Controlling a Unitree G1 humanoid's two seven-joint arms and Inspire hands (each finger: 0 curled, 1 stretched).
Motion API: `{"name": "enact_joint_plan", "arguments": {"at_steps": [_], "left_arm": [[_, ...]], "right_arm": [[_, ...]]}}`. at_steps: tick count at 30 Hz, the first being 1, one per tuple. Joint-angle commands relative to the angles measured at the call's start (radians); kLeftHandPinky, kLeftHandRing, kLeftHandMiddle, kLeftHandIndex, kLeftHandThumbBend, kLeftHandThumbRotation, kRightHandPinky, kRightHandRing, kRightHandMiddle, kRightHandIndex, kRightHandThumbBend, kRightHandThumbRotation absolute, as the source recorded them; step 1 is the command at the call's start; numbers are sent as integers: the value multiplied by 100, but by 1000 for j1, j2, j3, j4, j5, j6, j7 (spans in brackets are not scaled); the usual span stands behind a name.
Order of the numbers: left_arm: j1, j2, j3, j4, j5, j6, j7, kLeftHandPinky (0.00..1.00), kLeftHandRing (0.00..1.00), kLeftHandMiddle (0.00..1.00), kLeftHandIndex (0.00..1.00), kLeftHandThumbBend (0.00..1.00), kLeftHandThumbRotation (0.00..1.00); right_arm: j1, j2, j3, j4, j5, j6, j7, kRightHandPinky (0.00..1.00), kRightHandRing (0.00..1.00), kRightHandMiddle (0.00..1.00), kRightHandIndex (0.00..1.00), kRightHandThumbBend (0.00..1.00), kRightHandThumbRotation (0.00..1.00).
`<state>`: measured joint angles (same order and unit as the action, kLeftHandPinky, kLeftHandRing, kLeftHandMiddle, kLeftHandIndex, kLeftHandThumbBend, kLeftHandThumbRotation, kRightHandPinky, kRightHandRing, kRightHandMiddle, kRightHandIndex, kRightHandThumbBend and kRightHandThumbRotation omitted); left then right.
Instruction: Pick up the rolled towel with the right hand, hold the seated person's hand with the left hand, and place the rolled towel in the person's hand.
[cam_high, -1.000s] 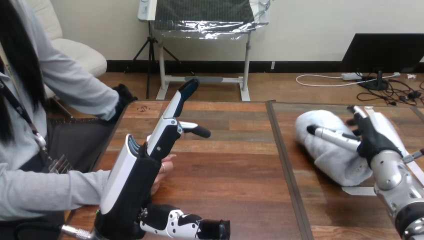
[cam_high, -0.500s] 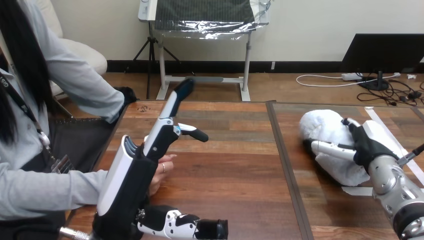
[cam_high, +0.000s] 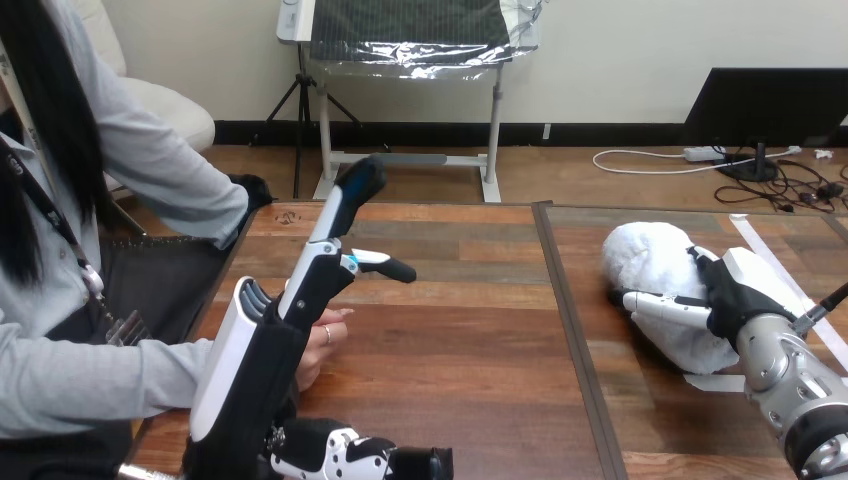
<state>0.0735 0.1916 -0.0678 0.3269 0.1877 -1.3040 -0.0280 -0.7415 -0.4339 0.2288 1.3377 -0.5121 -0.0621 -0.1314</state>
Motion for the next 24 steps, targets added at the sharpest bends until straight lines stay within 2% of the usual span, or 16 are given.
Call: {"name": "enact_joint_plan", "arguments": {"at_steps": [1,4,9,13,19,22,24], "left_arm": [[-29,-2,-7,-41,-22,-11,-3,68,98,100,100,100,60],[-28,-9,2,-42,-12,-18,-1,68,98,100,100,100,61],[-29,-8,-10,-36,-29,-23,-4,68,98,100,100,100,61],[-30,8,-23,-39,-42,-18,-16,69,99,100,100,100,62],[-28,0,-22,-37,-50,-22,-20,70,99,100,100,100,61],[-27,8,-50,-35,-88,-17,-27,71,100,100,100,100,60],[-29,7,-37,-36,-73,-22,-29,71,100,100,100,100,59]], "right_arm": [[12,45,38,18,-19,17,36,84,91,90,93,97,70],[19,48,29,18,-7,10,38,84,91,89,93,98,69],[23,52,52,19,-26,14,34,82,90,89,92,99,70],[23,54,51,19,-21,16,39,82,90,89,92,99,69],[24,55,65,18,-26,12,28,82,89,89,90,98,64],[22,55,77,18,-34,14,27,81,88,88,89,97,63],[21,57,78,18,-33,18,24,80,86,87,88,97,61]]}}
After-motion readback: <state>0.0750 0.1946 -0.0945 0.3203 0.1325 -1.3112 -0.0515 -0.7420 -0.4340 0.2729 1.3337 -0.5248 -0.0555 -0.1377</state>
